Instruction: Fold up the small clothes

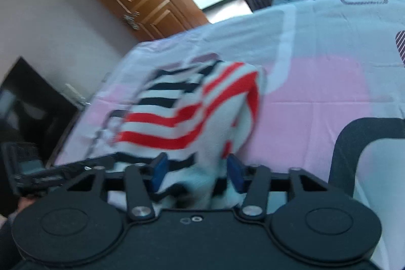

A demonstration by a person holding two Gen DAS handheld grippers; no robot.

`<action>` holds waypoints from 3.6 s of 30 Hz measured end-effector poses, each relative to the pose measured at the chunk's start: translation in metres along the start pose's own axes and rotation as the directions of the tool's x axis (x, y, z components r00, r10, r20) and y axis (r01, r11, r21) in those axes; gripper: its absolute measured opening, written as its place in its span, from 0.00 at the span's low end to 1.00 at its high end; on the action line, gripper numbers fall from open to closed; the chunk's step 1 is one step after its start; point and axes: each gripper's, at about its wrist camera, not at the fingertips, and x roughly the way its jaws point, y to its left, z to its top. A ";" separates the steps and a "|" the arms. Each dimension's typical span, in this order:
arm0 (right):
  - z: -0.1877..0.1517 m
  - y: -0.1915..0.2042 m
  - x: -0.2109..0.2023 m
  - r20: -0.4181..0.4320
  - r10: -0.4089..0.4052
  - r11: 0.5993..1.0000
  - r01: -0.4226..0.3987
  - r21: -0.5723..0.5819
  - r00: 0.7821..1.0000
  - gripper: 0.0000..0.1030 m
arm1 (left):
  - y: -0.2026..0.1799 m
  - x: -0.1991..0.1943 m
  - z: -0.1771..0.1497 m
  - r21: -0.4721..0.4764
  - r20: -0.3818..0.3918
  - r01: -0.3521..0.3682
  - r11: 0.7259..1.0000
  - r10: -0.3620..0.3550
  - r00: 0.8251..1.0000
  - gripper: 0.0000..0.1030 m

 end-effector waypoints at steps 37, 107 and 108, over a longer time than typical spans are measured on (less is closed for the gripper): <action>-0.148 0.113 -0.115 0.164 -0.523 0.825 0.545 -0.147 0.836 0.89 | -0.109 -0.194 -0.116 0.056 0.238 -0.309 0.949 0.288 0.928 1.00; -0.188 0.201 -0.188 0.404 -0.480 0.808 0.572 -0.143 0.779 0.99 | -0.195 -0.251 -0.142 0.164 0.302 -0.258 0.952 0.200 0.932 1.00; -0.188 0.201 -0.187 0.403 -0.480 0.807 0.572 -0.143 0.779 0.99 | -0.195 -0.251 -0.142 0.165 0.302 -0.258 0.952 0.200 0.932 1.00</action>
